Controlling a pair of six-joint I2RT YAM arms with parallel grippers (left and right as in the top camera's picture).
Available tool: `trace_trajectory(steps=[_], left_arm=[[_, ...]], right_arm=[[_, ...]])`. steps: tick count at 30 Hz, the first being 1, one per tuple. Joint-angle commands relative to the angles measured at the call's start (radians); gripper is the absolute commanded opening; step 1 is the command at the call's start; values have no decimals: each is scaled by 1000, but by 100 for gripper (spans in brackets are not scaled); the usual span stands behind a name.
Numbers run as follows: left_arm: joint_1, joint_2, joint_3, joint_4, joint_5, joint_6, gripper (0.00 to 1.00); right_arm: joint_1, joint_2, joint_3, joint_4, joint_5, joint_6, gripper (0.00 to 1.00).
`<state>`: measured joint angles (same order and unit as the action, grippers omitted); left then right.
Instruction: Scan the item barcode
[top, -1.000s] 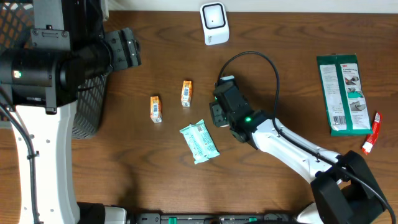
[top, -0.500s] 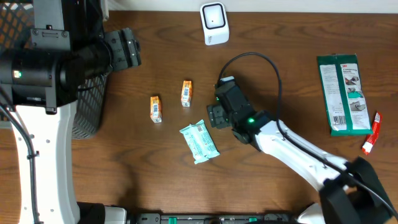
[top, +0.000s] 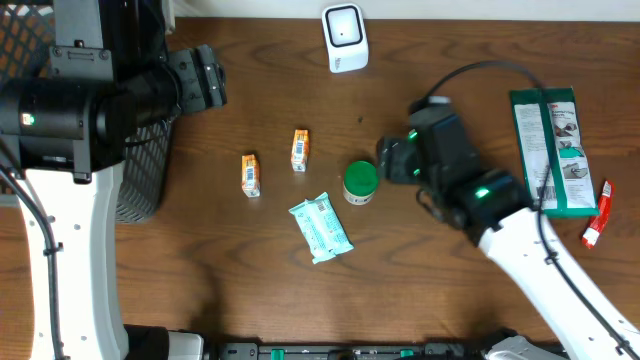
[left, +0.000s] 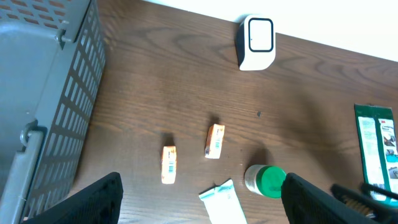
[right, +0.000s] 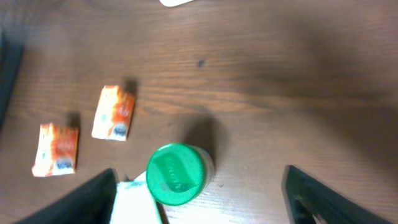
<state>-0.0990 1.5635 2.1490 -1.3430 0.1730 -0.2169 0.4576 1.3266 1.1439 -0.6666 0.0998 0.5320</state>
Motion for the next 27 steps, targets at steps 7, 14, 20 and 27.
trace_trajectory(steps=[7,14,20,27], left_arm=[[5,4,9,-3,-10,-2,82],[5,4,9,-3,-10,-2,82],[5,4,9,-3,-10,-2,82],[5,4,9,-3,-10,-2,82]], right_arm=[[-114,3,39,-43,-299,47,99],[-102,51,37,-122,-305,211,86],[-95,145,37,-165,-290,249,63],[-51,265,36,-189,-292,254,14]])
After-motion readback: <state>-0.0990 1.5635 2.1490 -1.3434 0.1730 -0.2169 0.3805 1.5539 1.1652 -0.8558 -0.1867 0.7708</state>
